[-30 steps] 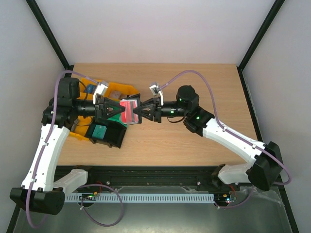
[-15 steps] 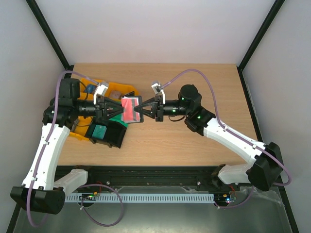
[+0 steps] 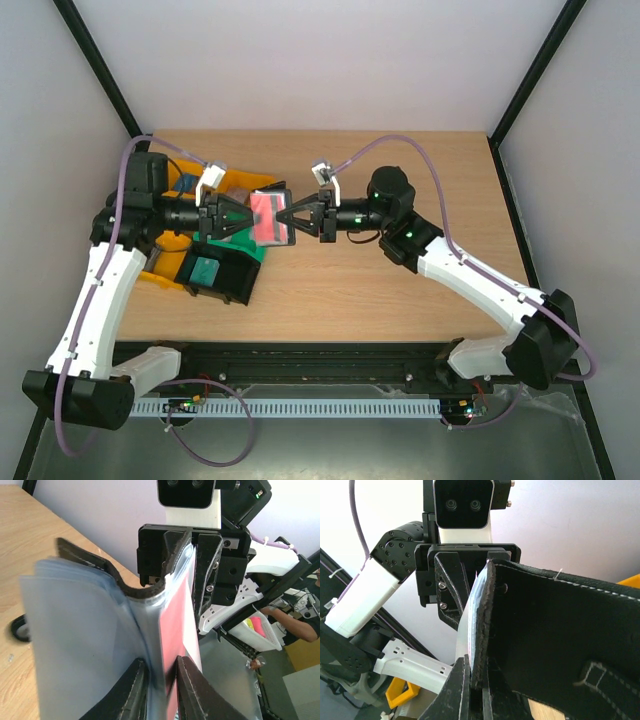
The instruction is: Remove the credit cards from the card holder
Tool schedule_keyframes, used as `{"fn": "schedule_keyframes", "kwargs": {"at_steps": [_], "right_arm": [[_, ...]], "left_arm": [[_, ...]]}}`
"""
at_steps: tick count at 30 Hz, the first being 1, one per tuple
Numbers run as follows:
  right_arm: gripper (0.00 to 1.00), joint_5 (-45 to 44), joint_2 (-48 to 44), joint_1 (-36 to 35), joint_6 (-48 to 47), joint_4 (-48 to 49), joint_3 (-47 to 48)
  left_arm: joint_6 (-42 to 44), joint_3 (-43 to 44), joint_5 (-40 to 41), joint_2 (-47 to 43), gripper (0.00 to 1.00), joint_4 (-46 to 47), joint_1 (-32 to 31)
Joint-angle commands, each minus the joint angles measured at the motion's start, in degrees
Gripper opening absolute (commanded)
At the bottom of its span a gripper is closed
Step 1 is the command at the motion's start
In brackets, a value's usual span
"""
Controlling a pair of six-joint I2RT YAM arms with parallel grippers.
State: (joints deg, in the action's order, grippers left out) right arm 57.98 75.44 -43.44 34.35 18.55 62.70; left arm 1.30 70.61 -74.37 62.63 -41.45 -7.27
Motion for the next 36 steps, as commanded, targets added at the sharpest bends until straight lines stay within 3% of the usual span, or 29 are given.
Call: {"fn": "schedule_keyframes", "kwargs": {"at_steps": [1,4,11,16,36], "right_arm": [[0.02,1.6,0.3,-0.8,0.2,4.5,3.5],[0.02,1.5,0.4,-0.9,0.0,4.0,2.8],[0.01,-5.0,-3.4,0.1,-10.5,-7.8,3.0],[0.02,-6.3,-5.1,3.2,-11.9,-12.6,3.0],[0.02,-2.1,-7.2,6.3,-11.0,-13.0,0.2]], "left_arm": [[-1.2,4.0,0.3,1.1,0.17,1.5,-1.7],[0.0,3.2,0.4,0.7,0.02,0.9,-1.7],[1.5,2.8,0.2,-0.5,0.02,-0.7,2.6],[2.2,0.5,1.6,-2.1,0.02,-1.2,3.8],[5.5,1.5,1.6,3.0,0.02,-1.1,2.8]]}}
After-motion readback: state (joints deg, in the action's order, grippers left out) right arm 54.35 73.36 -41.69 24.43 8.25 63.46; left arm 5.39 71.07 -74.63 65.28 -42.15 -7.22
